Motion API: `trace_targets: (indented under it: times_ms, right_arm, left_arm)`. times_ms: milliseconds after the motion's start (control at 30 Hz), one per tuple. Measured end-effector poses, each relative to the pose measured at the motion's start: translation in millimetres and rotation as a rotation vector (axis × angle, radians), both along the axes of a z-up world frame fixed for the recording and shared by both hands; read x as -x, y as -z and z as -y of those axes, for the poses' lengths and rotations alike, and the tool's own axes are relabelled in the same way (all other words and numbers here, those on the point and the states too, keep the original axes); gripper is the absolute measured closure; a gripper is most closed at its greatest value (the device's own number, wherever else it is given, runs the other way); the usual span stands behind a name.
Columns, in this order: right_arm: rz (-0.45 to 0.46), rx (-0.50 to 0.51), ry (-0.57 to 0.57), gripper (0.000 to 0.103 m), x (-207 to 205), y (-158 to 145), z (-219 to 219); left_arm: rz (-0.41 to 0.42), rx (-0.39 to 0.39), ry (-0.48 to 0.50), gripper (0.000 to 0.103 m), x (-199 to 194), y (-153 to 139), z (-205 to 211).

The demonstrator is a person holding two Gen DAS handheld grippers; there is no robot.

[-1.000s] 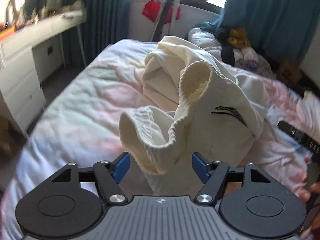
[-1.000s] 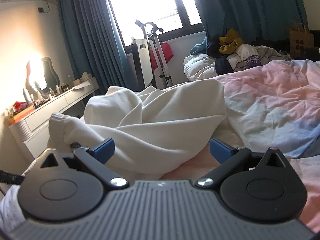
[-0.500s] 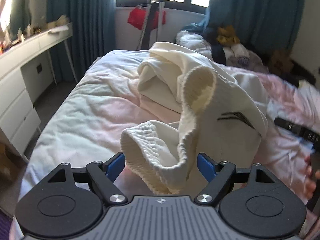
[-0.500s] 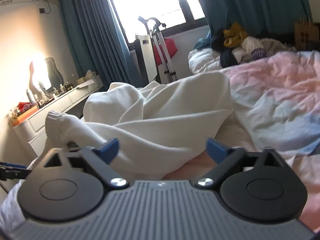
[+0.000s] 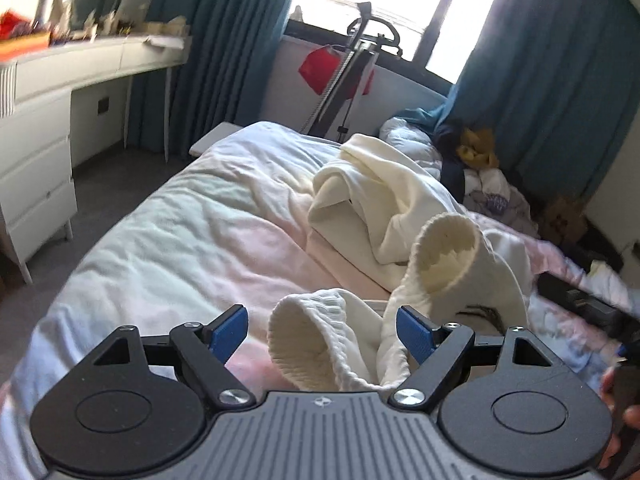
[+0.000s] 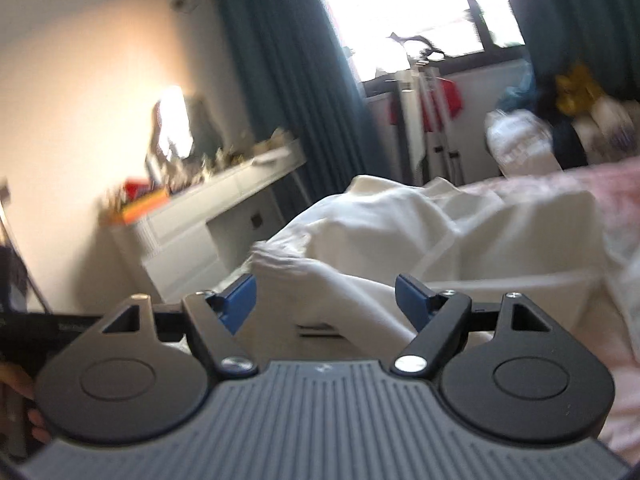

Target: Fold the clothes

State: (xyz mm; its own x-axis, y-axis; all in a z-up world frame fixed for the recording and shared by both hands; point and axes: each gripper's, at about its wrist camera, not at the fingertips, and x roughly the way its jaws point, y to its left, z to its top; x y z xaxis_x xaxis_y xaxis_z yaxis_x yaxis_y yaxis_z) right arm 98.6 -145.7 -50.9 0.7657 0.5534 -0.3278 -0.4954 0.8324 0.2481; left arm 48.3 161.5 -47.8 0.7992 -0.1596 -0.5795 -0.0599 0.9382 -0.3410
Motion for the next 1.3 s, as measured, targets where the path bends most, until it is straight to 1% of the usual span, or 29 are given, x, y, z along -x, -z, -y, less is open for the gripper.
trace_targets:
  times_ms: [67,167,200,233,267,300,367,400,433,500,533,567,633,733,767,800,867,900,1000,1100,1200,1267,1300]
  right_arm:
    - [0.009,0.083,-0.001,0.024,-9,-3,-30]
    - [-0.011,0.219,0.010,0.025,-25,0,-73]
    - [-0.006,0.275,0.019,0.027,-28,3,-85]
    - [-0.001,0.330,0.033,0.037,-30,5,-93]
    - [0.000,0.384,0.051,0.041,-30,7,-100]
    - [-0.006,0.399,0.062,0.044,-29,7,-100]
    - [-0.017,0.381,0.080,0.053,-16,2,-90]
    - [-0.017,0.377,0.096,0.054,-7,-1,-81]
    - [-0.017,0.373,0.117,0.056,0,-3,-73]
    - [-0.026,0.356,0.149,0.060,18,-5,-53]
    - [-0.032,0.347,0.164,0.062,29,-6,-42]
    - [-0.041,0.348,0.183,0.073,40,-5,-31]
    - [-0.060,0.367,0.216,0.073,59,1,-10]
    - [-0.128,0.380,0.249,0.073,78,27,17]
    - [-0.175,0.367,0.259,0.074,81,40,26]
    - [-0.223,0.339,0.265,0.074,82,51,34]
    - [-0.293,0.258,0.264,0.074,85,65,45]
    - [-0.301,0.233,0.269,0.074,87,68,47]
    - [-0.247,0.222,0.290,0.074,91,65,42]
    - [-0.203,0.199,0.302,0.073,94,65,43]
    - [-0.171,0.205,0.298,0.074,96,65,42]
    - [-0.156,0.206,0.310,0.074,95,65,40]
    - [-0.151,0.203,0.315,0.074,94,65,39]
  left_arm:
    - [-0.007,0.064,-0.009,0.020,0,3,-9]
    - [-0.032,0.181,-0.001,0.020,1,10,-22]
    - [-0.044,0.219,0.003,0.020,1,13,-26]
    - [-0.056,0.258,0.007,0.020,1,16,-29]
    - [-0.062,0.307,0.016,0.020,2,19,-33]
    - [-0.065,0.360,0.027,0.020,3,21,-37]
    - [-0.053,0.430,0.038,0.021,7,23,-42]
    - [-0.046,0.464,0.042,0.022,9,23,-44]
    - [-0.028,0.480,0.044,0.022,13,22,-45]
    - [0.014,0.503,0.045,0.021,22,18,-47]
    - [0.005,0.519,0.073,0.021,23,18,-44]
    - [-0.012,0.537,0.107,0.021,23,18,-41]
    - [-0.045,0.570,0.176,0.021,23,19,-34]
    - [-0.092,0.487,0.205,0.021,21,18,-16]
    - [-0.107,0.456,0.212,0.021,20,18,-10]
    - [-0.123,0.425,0.220,0.021,19,17,-4]
    - [-0.149,0.410,0.222,0.021,16,20,1]
    - [-0.169,0.403,0.209,0.021,12,24,1]
    - [-0.242,0.385,0.158,0.022,-3,37,0]
    - [-0.258,0.426,0.081,0.024,-20,47,-8]
    - [-0.246,0.541,0.052,0.027,-36,59,-12]
    - [-0.254,0.599,0.041,0.035,-48,68,-9]
    - [-0.257,0.611,0.042,0.042,-53,72,-6]
